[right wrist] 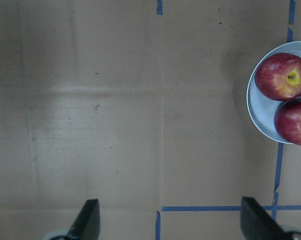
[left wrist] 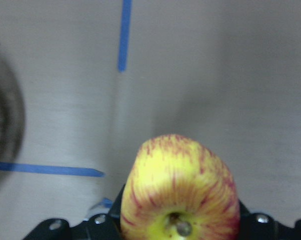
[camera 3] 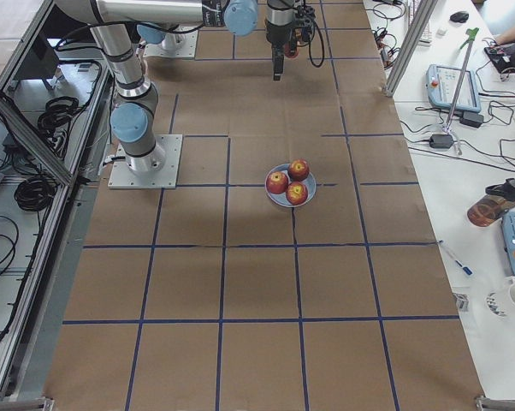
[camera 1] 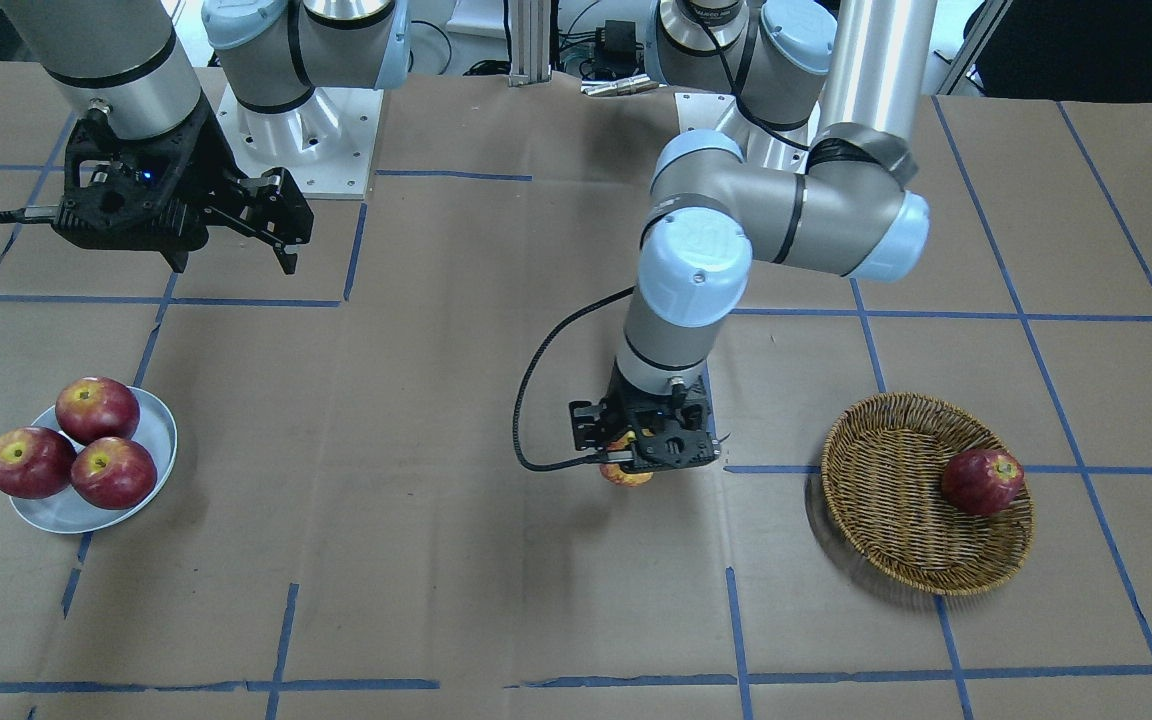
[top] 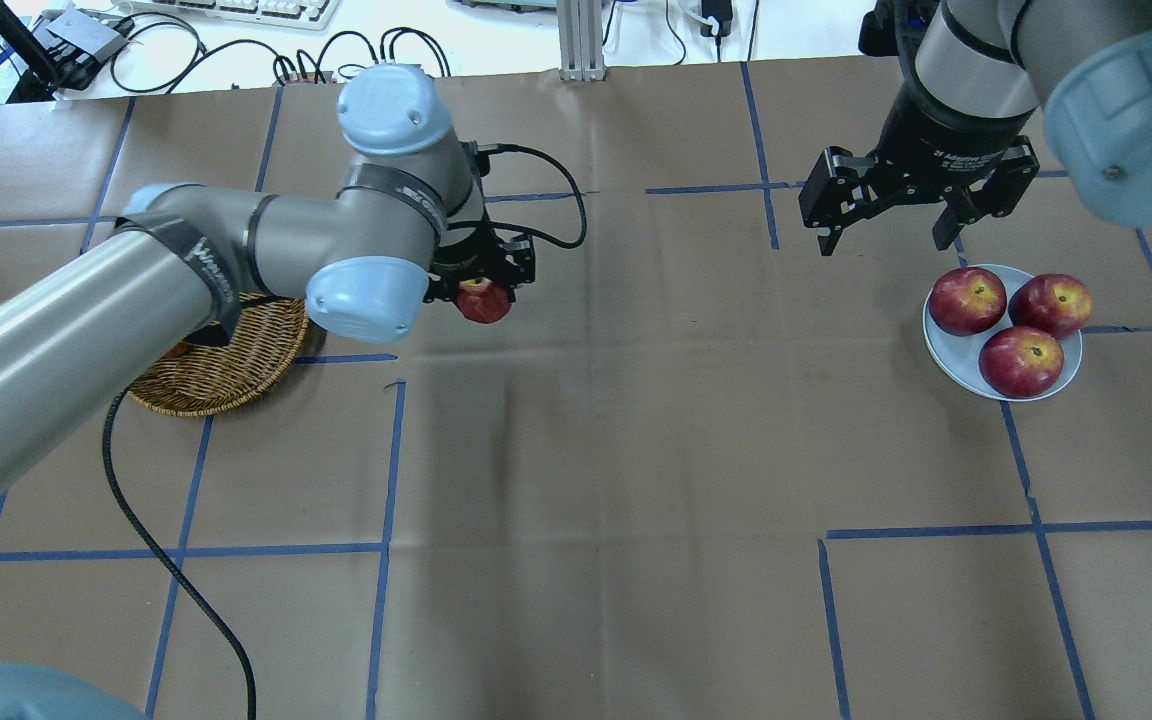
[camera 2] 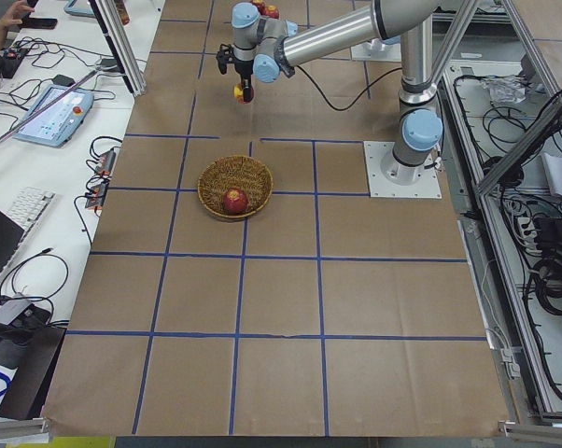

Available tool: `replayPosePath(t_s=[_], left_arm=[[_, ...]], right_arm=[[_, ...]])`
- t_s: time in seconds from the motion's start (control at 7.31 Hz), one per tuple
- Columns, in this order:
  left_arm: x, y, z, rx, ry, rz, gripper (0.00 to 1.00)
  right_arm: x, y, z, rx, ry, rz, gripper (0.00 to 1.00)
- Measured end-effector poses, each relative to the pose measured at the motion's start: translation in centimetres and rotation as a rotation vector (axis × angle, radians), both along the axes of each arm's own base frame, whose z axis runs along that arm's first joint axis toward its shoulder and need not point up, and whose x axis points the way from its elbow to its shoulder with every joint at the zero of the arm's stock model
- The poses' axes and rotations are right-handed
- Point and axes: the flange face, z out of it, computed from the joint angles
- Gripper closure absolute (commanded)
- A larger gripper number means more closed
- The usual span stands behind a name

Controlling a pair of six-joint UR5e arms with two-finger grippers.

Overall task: Transfer apple from basket to plate
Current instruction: 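Lift the striped apple with the left gripper and carry it toward the table center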

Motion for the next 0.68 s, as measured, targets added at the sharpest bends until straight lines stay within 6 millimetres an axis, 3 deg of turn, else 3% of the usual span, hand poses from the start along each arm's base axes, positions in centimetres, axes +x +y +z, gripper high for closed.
replayPosePath(t_s=[0.27,0.68], left_arm=[[-5.3,0.8,-3.1,-0.023,0.017,0.015,0.35],[-8.8,1.0,-5.3,-0.014,0.011,-0.015,0.33]], right_arm=[[0.0,0.0,0.0,0.001,0.0,0.0,0.0],[0.0,0.0,0.0,0.0,0.0,0.0,0.0]])
